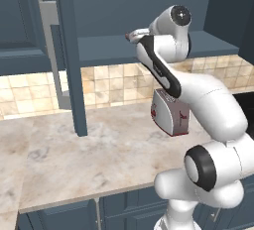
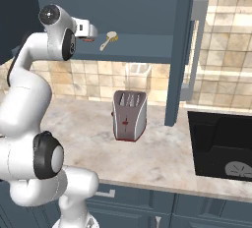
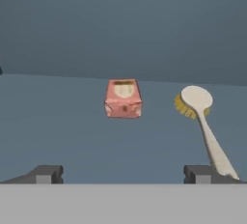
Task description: Pick up the dish brush and bar soap from the sink, and place them back in the cabinet, and close the cabinet doors.
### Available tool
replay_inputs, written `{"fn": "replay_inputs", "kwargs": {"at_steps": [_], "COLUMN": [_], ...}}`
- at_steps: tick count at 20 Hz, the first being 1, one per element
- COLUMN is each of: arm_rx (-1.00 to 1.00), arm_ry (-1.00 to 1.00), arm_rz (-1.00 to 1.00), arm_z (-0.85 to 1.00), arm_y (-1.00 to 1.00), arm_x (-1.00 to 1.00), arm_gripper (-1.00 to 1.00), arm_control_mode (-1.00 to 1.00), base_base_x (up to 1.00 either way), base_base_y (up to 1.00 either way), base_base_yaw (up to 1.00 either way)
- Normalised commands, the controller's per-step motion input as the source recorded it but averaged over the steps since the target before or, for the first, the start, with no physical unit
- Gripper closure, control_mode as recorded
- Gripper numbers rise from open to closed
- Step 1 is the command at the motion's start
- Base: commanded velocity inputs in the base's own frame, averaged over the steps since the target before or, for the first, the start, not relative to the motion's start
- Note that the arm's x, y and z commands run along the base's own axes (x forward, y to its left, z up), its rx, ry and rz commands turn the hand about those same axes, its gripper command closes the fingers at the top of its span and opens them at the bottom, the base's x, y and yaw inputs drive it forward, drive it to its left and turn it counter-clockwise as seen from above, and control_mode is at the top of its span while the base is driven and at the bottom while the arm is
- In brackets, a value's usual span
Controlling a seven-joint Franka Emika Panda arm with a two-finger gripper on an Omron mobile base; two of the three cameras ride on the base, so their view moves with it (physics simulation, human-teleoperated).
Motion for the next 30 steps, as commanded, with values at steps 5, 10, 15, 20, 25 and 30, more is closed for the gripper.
{"fn": "replay_inputs", "kwargs": {"at_steps": [5, 10, 15, 20, 25, 30], "arm_rx": [0.0, 0.0, -0.04, -0.06, -0.06, -0.09], "arm_ry": [-0.02, -0.05, -0.02, -0.01, -0.02, -0.04], "arm_rz": [0.0, 0.0, 0.01, 0.06, 0.06, 0.03], "arm_z": [0.13, 0.0, 0.0, 0.0, 0.0, 0.0], "arm_y": [-0.07, -0.01, 0.0, 0.0, -0.01, 0.0], "arm_x": [-0.69, -0.88, -0.91, -0.96, -0.94, -0.76], "arm_gripper": [-1.0, -1.0, -1.0, -1.0, -1.0, -1.0], "arm_control_mode": [-1.0, -1.0, -1.0, -1.0, -1.0, -1.0], "base_base_x": [0.0, 0.0, 0.0, 0.0, 0.0, 0.0], "base_base_y": [0.0, 0.0, 0.0, 0.0, 0.0, 0.0], "base_base_yaw": [0.0, 0.0, 0.0, 0.0, 0.0, 0.0]}}
